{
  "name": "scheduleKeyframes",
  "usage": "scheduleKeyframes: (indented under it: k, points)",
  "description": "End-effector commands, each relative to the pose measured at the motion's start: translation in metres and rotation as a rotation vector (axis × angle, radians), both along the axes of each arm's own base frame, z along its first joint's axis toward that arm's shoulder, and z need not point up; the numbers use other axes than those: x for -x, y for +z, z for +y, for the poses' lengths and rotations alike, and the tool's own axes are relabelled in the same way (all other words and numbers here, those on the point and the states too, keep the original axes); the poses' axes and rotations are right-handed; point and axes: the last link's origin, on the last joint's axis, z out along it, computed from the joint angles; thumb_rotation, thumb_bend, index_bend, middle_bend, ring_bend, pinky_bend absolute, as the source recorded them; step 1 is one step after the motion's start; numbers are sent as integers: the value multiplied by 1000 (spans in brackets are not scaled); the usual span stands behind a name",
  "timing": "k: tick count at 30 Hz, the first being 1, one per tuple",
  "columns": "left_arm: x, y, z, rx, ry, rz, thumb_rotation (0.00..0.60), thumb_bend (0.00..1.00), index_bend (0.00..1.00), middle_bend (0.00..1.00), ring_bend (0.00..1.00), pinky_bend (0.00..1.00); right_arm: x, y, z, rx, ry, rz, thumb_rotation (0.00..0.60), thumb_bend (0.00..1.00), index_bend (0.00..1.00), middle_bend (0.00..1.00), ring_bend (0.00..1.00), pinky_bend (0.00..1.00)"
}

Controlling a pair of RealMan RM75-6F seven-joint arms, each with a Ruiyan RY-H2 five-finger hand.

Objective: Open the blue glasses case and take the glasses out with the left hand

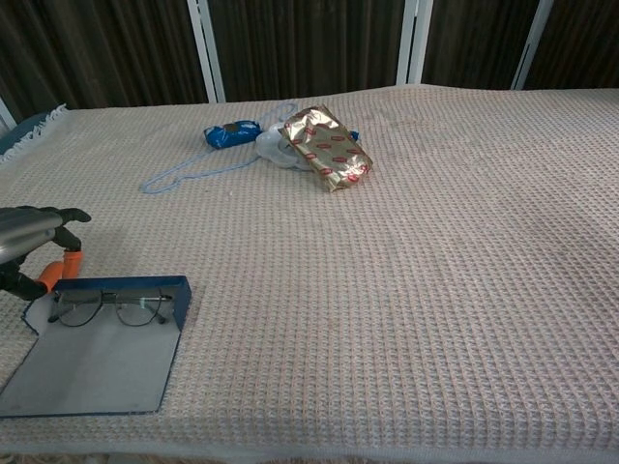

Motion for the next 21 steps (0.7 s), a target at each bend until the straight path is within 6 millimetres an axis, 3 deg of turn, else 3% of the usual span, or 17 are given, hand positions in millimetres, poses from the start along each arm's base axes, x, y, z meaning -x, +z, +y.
scheduleKeyframes:
  k: [1,5,10,15,21]
  points:
    - [0,3,-4,15,10,5,600,641,534,17,0,0,0,0,0,-1,0,1,600,134,0,0,0,0]
    - [-5,5,-6,6,-5,-30,600,633,485,10,0,0,-1,-1,0,-4,2,0,600,134,0,0,0,0]
    - [-19,15,-12,-39,-76,-172,600,437,329,0,0,0,0,-1,0,-4,2,-1,600,134,0,0,0,0]
    - [-33,23,-32,-29,-168,-281,600,456,301,0,0,0,0,-2,0,-10,1,1,600,133,0,0,0,0]
    - [-38,8,-45,15,-194,-263,600,454,287,0,0,0,-1,-3,1,-17,5,4,600,134,0,0,0,0]
